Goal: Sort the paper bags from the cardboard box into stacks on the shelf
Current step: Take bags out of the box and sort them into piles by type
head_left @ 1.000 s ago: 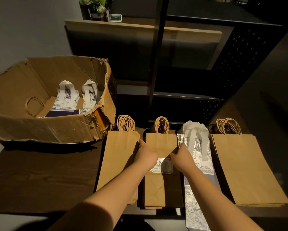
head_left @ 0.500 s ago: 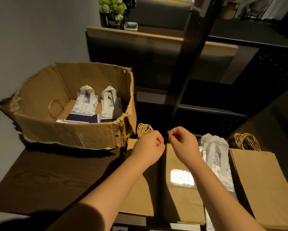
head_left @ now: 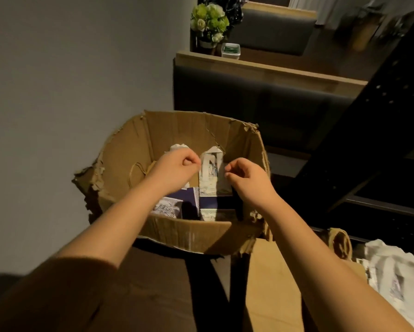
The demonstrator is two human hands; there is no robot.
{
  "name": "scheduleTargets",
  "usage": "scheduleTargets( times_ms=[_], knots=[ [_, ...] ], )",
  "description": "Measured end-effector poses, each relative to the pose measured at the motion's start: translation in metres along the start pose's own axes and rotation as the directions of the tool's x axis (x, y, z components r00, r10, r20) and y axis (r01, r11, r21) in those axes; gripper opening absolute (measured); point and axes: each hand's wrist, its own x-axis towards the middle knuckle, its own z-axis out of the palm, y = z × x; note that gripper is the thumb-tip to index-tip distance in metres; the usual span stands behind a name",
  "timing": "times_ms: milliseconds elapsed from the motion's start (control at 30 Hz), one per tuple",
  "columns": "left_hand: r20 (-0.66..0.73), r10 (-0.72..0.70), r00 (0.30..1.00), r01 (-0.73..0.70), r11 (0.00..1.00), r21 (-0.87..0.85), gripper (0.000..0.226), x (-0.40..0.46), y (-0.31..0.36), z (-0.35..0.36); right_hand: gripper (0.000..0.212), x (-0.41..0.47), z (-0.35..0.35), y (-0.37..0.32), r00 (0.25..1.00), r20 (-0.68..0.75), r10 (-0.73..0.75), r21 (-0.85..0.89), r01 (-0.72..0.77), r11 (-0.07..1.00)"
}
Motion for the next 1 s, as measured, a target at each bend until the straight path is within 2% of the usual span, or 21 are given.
scheduleTargets(
  times_ms=[100, 233, 333, 433, 500, 533, 600, 667, 767, 867, 933, 1000],
  knots=[
    [0.089, -0.104, 0.991, 0.099, 0.993, 0.061, 0.009, 0.037, -0.036, -0.023, 0.018, 0.04, 0.029, -0.003, 0.984, 0.148, 0.097, -0.143, -0.076, 0.987],
    [0.189, -0.144, 0.971, 0.135, 0.989, 0.061, 0.012, 0.076, -0.077, -0.029, 0.027, 0.082, 0.075, 0.001, 0.931, 0.295, 0.216, -0.295, -0.127, 0.947],
    [0.233, -0.21, 0.95, 0.193, 0.976, 0.097, 0.015, 0.101, -0.101, -0.026, 0.029, 0.1, 0.099, 0.012, 0.862, 0.405, 0.305, -0.399, -0.133, 0.907],
    [0.307, -0.363, 0.88, 0.257, 0.906, 0.336, 0.012, 0.12, -0.123, -0.022, 0.023, 0.104, 0.108, 0.027, 0.787, 0.455, 0.416, -0.474, -0.181, 0.862],
    [0.344, -0.483, 0.805, 0.261, 0.81, 0.526, 0.025, 0.126, -0.139, -0.018, 0.018, 0.102, 0.109, 0.035, 0.71, 0.494, 0.503, -0.531, -0.212, 0.821],
    [0.353, -0.532, 0.769, 0.278, 0.777, 0.565, 0.032, 0.128, -0.147, -0.016, 0.017, 0.101, 0.109, 0.039, 0.678, 0.515, 0.524, -0.549, -0.208, 0.809],
    [0.354, -0.586, 0.729, 0.316, 0.746, 0.586, 0.043, 0.131, -0.16, -0.012, 0.029, 0.099, 0.112, 0.044, 0.667, 0.515, 0.538, -0.526, -0.25, 0.813],
    [0.352, -0.597, 0.721, 0.336, 0.745, 0.576, 0.048, 0.138, -0.167, -0.01, 0.034, 0.1, 0.114, 0.045, 0.667, 0.497, 0.555, -0.461, -0.339, 0.82],
    [0.349, -0.609, 0.712, 0.344, 0.736, 0.583, 0.053, 0.143, -0.171, -0.005, 0.037, 0.103, 0.115, 0.049, 0.631, 0.53, 0.566, -0.473, -0.333, 0.815],
    [0.368, -0.641, 0.674, 0.35, 0.715, 0.606, 0.054, 0.144, -0.173, -0.003, 0.031, 0.104, 0.112, 0.052, 0.65, 0.499, 0.573, -0.421, -0.396, 0.816],
    [0.385, -0.653, 0.652, 0.358, 0.713, 0.603, 0.053, 0.143, -0.173, -0.005, 0.017, 0.106, 0.111, 0.055, 0.647, 0.483, 0.59, -0.419, -0.421, 0.805],
    [0.398, -0.66, 0.637, 0.342, 0.705, 0.622, 0.056, 0.139, -0.174, -0.008, 0.014, 0.11, 0.11, 0.06, 0.644, 0.478, 0.598, -0.484, -0.375, 0.791]
  ],
)
